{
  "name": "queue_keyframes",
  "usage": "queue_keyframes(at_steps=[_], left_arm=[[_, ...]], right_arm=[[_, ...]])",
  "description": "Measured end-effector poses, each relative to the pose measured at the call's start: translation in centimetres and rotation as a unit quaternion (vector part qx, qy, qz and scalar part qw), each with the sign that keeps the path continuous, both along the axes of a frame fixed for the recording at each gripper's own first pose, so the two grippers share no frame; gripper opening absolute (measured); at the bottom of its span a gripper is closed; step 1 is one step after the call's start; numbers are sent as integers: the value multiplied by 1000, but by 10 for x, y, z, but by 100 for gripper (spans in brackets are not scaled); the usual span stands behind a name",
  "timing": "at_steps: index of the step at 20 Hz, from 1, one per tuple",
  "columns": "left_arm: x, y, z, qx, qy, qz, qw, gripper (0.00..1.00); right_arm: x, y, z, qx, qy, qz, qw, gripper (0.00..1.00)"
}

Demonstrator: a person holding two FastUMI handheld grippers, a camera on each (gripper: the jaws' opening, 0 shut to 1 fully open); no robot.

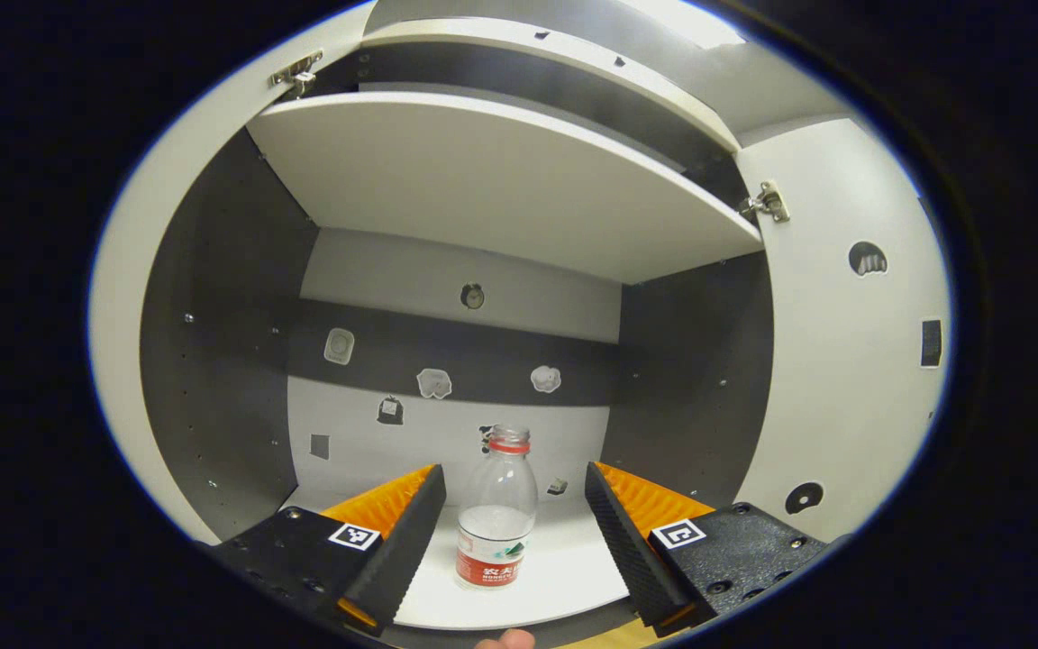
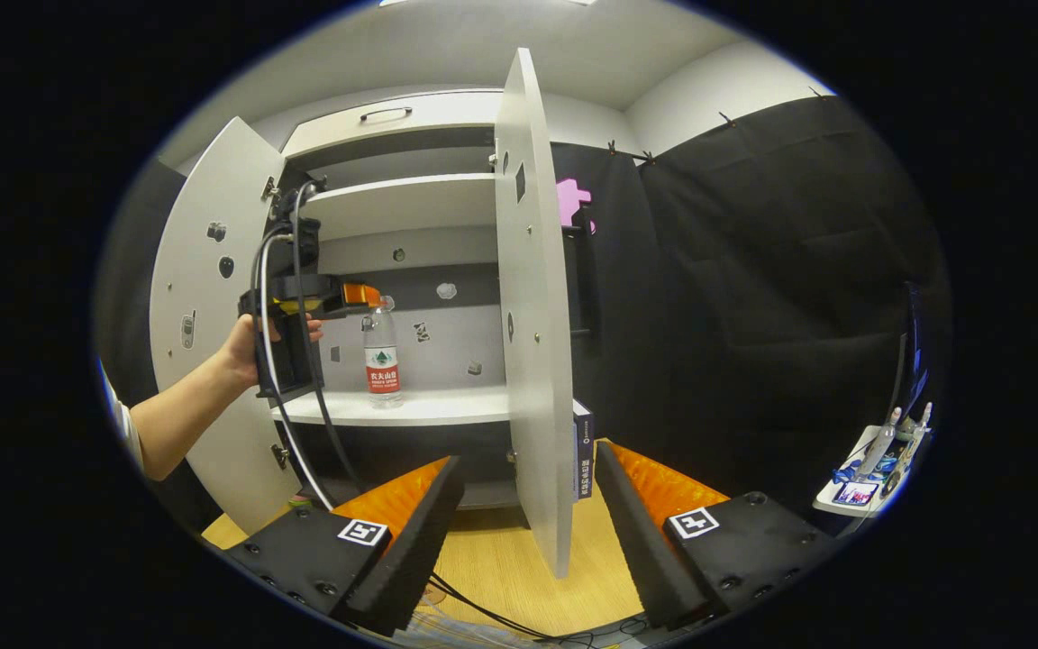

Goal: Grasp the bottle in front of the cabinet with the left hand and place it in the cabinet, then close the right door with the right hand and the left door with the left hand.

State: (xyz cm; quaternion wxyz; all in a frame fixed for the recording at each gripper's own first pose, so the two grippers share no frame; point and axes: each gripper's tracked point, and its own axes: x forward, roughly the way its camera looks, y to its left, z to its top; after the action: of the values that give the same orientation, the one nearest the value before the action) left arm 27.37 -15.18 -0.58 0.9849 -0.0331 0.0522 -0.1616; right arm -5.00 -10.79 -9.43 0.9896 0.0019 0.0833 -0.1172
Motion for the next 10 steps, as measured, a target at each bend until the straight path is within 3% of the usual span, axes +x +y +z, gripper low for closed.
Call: queue_keyframes(at_steps=[5, 10], left_arm=[[-53, 7, 36, -23, -30, -14, 999, 94], [-108, 32, 49, -26, -36, -3, 999, 95]], right_arm=[[9, 8, 9, -9, -11, 17, 1000, 97], [27, 17, 25, -22, -31, 42, 998, 97]])
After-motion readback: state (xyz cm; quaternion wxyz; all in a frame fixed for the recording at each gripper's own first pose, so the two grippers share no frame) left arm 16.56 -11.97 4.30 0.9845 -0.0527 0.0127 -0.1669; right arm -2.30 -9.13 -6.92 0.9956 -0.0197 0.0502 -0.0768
